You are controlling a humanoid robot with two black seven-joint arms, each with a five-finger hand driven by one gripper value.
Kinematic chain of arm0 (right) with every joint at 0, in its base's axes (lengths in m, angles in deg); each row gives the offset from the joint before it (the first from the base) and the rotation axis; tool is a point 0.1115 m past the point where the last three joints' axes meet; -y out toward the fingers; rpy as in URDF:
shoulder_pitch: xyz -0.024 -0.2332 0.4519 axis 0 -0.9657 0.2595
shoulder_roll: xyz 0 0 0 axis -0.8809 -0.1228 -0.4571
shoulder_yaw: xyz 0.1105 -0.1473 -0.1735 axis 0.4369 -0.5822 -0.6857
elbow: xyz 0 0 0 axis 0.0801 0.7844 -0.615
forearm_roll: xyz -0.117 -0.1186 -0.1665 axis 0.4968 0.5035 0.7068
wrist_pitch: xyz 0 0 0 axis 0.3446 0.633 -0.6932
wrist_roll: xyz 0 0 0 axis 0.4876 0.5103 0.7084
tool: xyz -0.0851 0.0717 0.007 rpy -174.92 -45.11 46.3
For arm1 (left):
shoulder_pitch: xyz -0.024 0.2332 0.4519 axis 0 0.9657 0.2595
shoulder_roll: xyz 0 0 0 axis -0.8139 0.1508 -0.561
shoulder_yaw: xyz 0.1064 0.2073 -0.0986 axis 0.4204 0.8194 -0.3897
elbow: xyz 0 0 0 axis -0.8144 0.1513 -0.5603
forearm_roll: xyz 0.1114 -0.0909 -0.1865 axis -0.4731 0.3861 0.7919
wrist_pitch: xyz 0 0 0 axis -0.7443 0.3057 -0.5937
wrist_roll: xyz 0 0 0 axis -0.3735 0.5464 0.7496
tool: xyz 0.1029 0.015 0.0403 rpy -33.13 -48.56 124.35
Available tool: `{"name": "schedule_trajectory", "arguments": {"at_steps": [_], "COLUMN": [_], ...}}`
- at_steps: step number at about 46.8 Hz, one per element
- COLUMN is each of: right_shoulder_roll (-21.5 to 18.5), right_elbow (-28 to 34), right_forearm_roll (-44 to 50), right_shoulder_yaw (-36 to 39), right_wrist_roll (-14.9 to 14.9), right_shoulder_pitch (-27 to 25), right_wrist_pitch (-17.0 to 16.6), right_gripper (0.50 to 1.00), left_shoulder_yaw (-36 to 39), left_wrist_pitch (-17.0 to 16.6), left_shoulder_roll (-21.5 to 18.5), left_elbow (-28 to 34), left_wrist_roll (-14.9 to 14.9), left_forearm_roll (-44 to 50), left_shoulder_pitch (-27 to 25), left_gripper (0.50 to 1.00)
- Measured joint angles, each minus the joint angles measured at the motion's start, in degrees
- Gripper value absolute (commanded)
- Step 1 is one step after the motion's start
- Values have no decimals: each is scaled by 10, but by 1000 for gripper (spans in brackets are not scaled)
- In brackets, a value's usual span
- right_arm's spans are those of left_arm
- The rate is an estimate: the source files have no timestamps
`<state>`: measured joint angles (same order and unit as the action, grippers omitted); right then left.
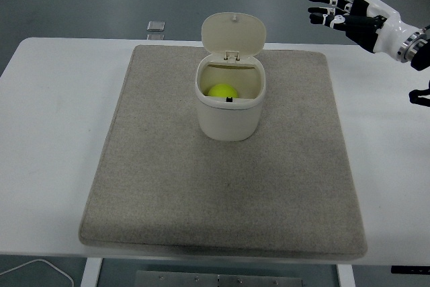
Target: Pick up the tennis ball and place it in the box.
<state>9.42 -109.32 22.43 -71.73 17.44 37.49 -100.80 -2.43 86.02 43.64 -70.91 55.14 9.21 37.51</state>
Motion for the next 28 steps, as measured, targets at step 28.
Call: {"name": "schedule_trajectory", "arguments": {"at_steps": [28], "right_shoulder_roll": [-50], "right_elbow": [56], "right_forearm_roll": [-273], "right_shoulder_yaw": [33], "right_wrist_roll": [-50], "right_shoulder_pitch": [-38], "right_wrist_pitch": [3], "right_gripper": [860], "left_shoulder_yaw": [0], "left_wrist_pitch": [0], "left_shoulder_roll": [0], "left_elbow": [0], "left_wrist_roll": [0], "left_forearm_roll": [0], "left_shoulder_pitch": [0], "left_gripper": [996]}}
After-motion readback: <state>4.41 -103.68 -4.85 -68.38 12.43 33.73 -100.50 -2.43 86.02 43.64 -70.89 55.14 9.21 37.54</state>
